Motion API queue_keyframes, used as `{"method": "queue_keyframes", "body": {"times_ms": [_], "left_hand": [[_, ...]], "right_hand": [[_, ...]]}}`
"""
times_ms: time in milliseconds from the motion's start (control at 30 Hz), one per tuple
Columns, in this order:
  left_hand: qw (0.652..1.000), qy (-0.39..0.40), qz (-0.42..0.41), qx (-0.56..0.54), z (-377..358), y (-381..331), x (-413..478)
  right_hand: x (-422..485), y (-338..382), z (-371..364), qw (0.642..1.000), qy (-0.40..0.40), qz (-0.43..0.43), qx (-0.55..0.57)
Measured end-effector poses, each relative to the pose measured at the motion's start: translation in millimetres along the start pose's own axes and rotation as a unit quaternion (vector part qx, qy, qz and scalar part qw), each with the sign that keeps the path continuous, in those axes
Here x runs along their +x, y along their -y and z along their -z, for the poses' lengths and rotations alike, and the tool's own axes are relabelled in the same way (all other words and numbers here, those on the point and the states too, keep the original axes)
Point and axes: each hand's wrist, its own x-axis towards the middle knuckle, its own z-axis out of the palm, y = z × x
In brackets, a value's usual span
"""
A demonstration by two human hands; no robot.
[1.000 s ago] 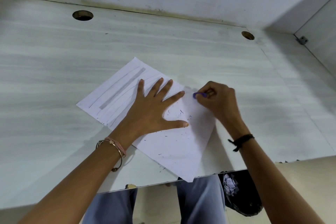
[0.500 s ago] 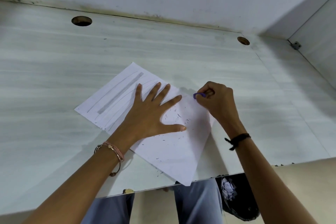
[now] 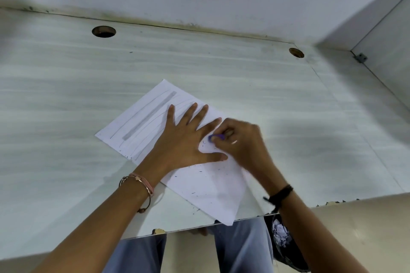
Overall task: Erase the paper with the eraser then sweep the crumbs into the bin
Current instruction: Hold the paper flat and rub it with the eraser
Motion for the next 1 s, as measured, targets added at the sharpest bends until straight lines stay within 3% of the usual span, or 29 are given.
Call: {"method": "queue_keyframes", "body": {"times_ms": [67,200,267,467,600,733,833,867,933,1000], "left_hand": [[1.0,-0.006,-0.005,0.006,-0.2,0.5,0.9],[0.999,0.024,0.017,-0.025,3.9,-2.2,-1.3],[0.999,0.026,0.014,-0.028,5.8,-3.0,-2.1],[0.999,0.033,0.007,0.008,4.2,-1.3,0.3],[0.999,0.03,0.017,-0.035,5.7,-3.0,-0.9],[0.999,0.035,0.015,-0.032,9.0,-3.9,-3.0],[0.99,0.026,0.033,-0.132,12.9,-0.1,1.1],[0.98,-0.019,0.035,-0.193,12.0,1.4,2.3],[0.938,-0.108,0.052,-0.325,15.2,6.9,0.6],[0.89,-0.084,0.101,-0.436,26.8,10.4,-8.5]], "right_hand": [[0.0,-3.8,-5.0,1.0,0.008,0.005,-0.01],[27.2,-36.3,26.8,0.991,-0.09,-0.095,0.003],[27.7,-34.5,31.7,0.989,-0.107,-0.102,0.003],[-2.0,-4.4,-5.3,0.999,0.028,-0.021,0.015],[23.7,-36.3,24.4,0.991,-0.09,-0.098,0.034],[29.1,-39.9,30.7,0.987,-0.096,-0.126,0.014],[16.4,-24.7,19.3,0.987,-0.113,-0.109,0.041],[9.1,-17.5,12.9,0.987,-0.111,-0.099,0.062],[-7.0,-3.0,-3.0,0.989,-0.07,-0.081,0.1],[-21.7,8.3,-18.3,0.991,-0.013,-0.06,0.118]]}}
